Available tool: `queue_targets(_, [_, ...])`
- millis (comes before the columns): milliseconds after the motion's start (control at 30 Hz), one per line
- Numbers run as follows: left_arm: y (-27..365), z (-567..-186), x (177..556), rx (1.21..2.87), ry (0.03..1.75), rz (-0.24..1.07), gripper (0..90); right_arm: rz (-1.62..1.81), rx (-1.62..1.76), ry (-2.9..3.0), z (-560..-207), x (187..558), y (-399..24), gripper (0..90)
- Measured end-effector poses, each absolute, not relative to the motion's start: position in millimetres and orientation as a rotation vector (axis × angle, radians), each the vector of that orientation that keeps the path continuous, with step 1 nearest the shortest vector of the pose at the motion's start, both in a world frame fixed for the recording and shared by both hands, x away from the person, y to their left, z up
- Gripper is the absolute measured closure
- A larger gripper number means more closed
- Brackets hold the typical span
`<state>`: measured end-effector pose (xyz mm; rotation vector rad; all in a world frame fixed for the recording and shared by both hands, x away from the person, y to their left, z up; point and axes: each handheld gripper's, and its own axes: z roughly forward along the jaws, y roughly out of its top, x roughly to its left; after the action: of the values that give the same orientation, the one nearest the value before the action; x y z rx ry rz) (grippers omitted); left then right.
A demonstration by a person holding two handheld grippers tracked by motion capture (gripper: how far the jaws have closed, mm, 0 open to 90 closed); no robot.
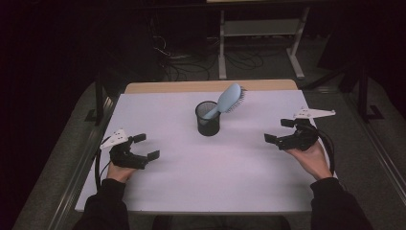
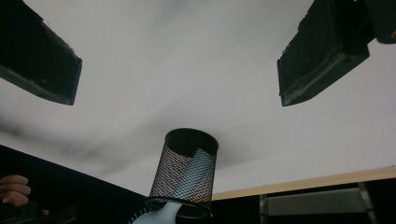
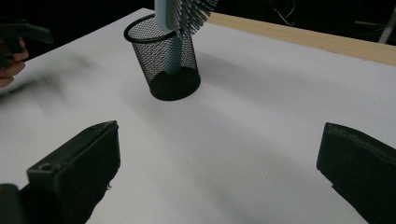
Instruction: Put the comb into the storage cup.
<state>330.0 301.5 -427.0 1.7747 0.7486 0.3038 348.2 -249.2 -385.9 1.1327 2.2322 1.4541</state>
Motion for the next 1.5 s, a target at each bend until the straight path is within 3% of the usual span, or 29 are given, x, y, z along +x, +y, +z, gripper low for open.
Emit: queue_targets(1500, [314.7,-430.8,330.1,1.762,0.786,0.313,0.0,1.326,1.132,2.254,-430.2,289.9,-271.4,0.0])
